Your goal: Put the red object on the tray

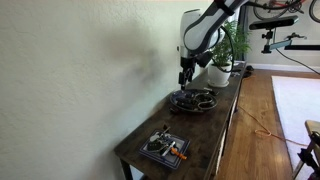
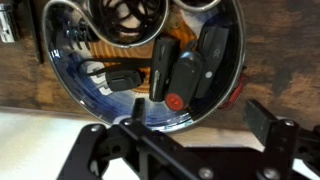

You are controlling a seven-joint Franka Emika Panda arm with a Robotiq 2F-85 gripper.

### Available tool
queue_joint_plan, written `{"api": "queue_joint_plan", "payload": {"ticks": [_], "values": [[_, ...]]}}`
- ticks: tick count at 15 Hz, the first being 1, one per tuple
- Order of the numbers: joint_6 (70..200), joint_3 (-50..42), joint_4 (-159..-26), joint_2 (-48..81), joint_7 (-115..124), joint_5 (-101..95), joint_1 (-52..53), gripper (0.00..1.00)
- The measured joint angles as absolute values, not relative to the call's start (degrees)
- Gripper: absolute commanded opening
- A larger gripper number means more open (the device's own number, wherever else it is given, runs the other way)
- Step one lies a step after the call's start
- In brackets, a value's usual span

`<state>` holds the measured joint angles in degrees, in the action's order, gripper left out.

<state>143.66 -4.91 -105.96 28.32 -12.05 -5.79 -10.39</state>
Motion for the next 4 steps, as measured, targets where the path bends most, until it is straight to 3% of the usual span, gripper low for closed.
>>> {"api": "queue_joint_plan", "payload": {"ticks": [4], "values": [[140.7, -4.4, -106.9, 26.2, -11.9, -5.2, -10.0, 1.0]]}}
